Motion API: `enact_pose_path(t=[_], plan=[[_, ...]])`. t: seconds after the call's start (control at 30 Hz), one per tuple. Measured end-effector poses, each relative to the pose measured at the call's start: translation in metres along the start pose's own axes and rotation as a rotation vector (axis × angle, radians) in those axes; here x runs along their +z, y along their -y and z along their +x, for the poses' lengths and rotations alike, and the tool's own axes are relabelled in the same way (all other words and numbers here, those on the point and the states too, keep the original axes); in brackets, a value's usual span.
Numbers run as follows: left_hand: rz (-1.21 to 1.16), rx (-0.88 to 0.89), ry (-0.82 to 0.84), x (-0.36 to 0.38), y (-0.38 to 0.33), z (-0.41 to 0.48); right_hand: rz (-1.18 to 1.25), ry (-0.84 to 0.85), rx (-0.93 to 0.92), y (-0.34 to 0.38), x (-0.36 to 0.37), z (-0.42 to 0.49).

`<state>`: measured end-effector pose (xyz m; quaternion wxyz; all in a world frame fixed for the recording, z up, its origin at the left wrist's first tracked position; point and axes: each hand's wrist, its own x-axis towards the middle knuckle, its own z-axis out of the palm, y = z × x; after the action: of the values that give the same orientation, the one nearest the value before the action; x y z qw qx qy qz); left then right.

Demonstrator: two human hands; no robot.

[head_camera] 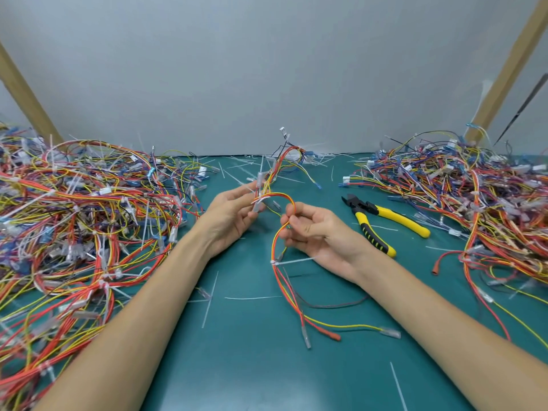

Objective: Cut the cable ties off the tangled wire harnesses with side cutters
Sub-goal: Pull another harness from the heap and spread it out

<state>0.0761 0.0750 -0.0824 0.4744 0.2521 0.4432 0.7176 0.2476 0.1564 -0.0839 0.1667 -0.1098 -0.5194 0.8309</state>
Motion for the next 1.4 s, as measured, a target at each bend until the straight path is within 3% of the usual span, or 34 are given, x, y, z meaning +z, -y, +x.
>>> enact_pose_path(t=[0.4,0.57,0.7,0.83,1.0,1.2,1.4], plan=[[0.000,0.005,0.157,-0.002,0.001,0.000,-0.393,0.293,0.039,0.007,0.004,-0.007],[-0.010,0.001,0.230,-0.004,0.002,0.000,-0.168,0.103,0.057,0.005,-0.002,-0.002],[-0.052,-0.069,0.476,-0.010,0.002,0.001,0.123,-0.143,0.051,0.008,-0.007,0.004],[0.117,-0.179,0.608,-0.014,0.000,0.000,0.248,-0.301,-0.016,0.013,-0.016,0.008],[0.324,-0.274,0.780,-0.010,-0.003,-0.014,0.162,-0.307,-0.054,0.013,-0.017,0.013],[0.719,-0.314,0.771,0.007,-0.009,-0.017,0.115,-0.250,-0.077,0.011,-0.019,0.010],[0.832,-0.327,0.722,0.016,-0.012,-0.021,0.052,-0.204,-0.131,0.010,-0.020,0.007]])
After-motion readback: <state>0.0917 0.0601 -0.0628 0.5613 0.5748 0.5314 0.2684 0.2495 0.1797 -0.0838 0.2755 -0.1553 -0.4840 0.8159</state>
